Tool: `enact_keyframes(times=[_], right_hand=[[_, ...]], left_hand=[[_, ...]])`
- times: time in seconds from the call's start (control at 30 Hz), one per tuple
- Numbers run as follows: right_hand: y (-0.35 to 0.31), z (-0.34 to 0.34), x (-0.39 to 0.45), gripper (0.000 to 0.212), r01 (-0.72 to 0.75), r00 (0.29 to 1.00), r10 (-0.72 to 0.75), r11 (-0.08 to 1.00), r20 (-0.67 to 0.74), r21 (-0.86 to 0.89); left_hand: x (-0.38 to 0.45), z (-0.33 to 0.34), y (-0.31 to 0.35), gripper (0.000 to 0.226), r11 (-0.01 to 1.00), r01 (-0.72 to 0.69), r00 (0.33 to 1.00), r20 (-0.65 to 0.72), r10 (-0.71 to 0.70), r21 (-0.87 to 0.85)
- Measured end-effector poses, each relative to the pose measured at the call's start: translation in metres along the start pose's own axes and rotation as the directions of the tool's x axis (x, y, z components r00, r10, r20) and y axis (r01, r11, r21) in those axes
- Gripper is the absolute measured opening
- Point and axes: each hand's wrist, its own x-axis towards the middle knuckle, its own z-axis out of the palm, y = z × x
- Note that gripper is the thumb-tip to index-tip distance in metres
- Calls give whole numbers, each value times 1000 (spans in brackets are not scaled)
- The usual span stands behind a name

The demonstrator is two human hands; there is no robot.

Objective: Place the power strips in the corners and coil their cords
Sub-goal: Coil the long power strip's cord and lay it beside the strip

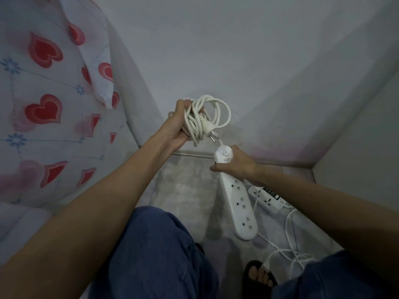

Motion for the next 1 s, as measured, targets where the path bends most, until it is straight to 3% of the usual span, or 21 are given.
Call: enact_keyframes(times=[0.17,0.3,0.5,0.63,0.87,1.0], right_hand=[[-7,8,25,79,-63,997,57,989,-48,-135],[-3,9,47,64,81,996,-88,932,-4,-353],[-3,15,102,66,273,956,-284,753,79,-599],[6,30,143,66,333,934,-339,718,111,-611],[28,77,227,66,386,914,-386,737,124,-555],[42,113,273,64,468,872,-446,636,203,-614]], left_hand=[[16,-9,-19,19,1000,-7,997,-83,6,-21],[34,-38,-43,29,989,29,985,-164,-54,-148],[53,-81,-86,24,881,32,970,-198,-141,-471],[69,-110,-116,30,806,-2,964,-214,-155,-592],[128,-179,-178,82,738,-161,928,-355,-112,-655],[150,-217,-210,73,697,-233,853,-486,-189,-679]])
